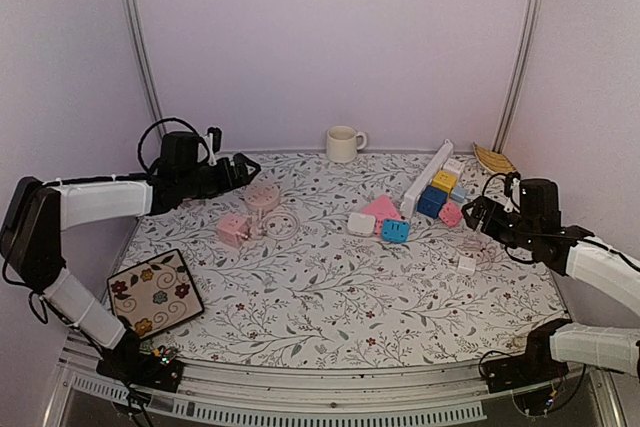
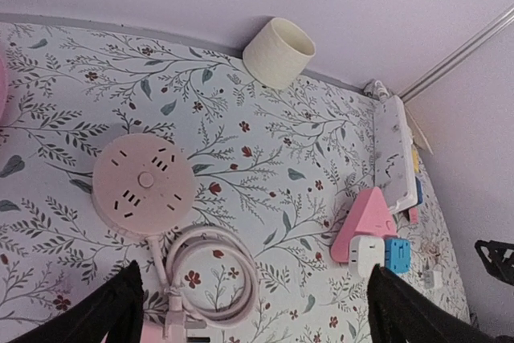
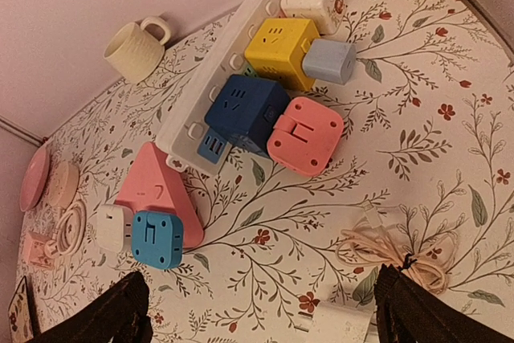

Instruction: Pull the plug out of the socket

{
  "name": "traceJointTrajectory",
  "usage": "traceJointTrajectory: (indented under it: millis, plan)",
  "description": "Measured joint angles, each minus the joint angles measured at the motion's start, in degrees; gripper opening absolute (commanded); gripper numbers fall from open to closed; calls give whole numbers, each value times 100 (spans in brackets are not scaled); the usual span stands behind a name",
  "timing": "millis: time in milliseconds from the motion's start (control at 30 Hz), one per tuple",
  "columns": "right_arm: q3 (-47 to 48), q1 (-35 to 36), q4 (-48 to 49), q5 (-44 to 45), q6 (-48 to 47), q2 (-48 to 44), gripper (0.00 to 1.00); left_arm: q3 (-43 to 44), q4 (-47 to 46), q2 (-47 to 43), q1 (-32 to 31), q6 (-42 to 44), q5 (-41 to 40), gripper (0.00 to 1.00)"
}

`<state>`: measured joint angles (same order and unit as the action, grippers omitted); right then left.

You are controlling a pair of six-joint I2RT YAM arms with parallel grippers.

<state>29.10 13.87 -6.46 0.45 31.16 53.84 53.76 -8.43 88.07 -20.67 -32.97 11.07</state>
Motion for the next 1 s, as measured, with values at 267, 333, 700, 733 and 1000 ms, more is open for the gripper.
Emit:
traceJointTrajectory:
  millis: [267,333,700,733,1000]
  plan:
    - [459,695,455,-251,-192,1445,99,-518,-70,-149,-713,-11,-103,97]
    - [695,979,627,-267,-249,1912,99,-664,-76,-149,-831,-31,-129,97]
    - [2127,1515,1360,-581,-656,4133,99,-927,-369,-37,-1152,-289,-188,97]
    - [2234,1530,1386,-612,-684,4295,99,-949,-404,-20,-1178,-308,-192,97]
    - [2686,2031,1438,-669,-717,4999,99,-1078,-472,35,-1246,-369,-221,97]
